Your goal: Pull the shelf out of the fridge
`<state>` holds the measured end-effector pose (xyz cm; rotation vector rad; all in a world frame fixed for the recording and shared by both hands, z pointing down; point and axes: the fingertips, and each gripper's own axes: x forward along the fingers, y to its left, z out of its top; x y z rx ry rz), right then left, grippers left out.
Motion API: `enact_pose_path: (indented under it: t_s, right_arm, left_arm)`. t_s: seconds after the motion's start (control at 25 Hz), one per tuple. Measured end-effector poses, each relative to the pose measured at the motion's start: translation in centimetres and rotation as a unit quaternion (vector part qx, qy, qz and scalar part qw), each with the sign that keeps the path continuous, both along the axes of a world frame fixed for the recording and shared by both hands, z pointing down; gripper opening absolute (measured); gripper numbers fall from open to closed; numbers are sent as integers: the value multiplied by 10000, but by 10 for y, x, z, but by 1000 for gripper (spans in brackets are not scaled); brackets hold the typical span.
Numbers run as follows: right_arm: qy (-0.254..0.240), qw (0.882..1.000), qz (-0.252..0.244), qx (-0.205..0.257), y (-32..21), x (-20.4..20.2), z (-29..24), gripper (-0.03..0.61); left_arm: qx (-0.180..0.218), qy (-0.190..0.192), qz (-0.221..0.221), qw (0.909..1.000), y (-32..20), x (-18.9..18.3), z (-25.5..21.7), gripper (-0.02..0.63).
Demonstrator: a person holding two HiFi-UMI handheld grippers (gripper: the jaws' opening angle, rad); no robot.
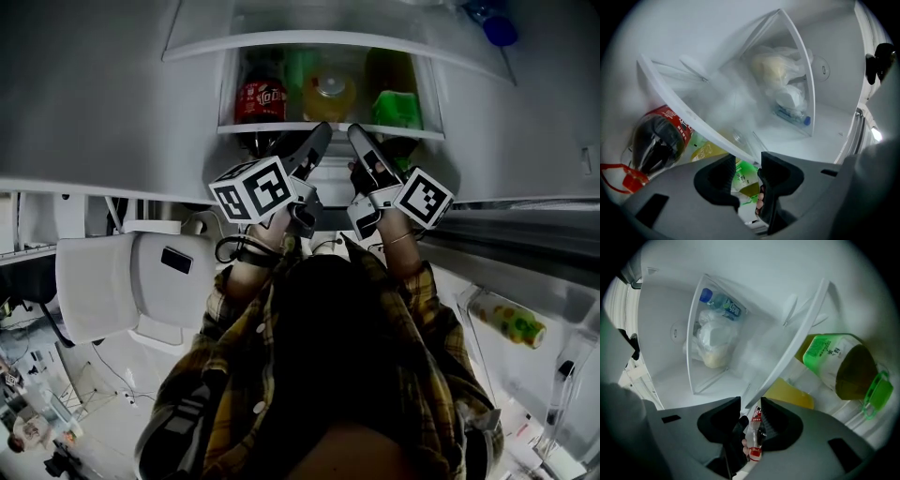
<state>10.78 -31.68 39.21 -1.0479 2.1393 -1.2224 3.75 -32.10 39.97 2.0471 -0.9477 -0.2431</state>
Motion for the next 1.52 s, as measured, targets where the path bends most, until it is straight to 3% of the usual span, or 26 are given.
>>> enact_pose_path:
  t_s: [0.56,0.8,1.0,1.52]
  right_arm:
    - [26,10000,33,-5,-44,-12,-1,126]
    - [198,9994,278,-54,-51,-9,2,124]
    - [101,9993,364,-63,-51,-9,2,104]
    - [-268,9976,624,-144,-51,-7,1,74]
  left_arm:
    - [-10,220,-302,9993,-38,-3,-5,161]
    - [-134,333,-473,9982,-46,-7,-2,147]
    - [-54,643,-559,9963,-46,-9,-4,101]
    - [-7,767,-635,9950,-46,-10,-6,81]
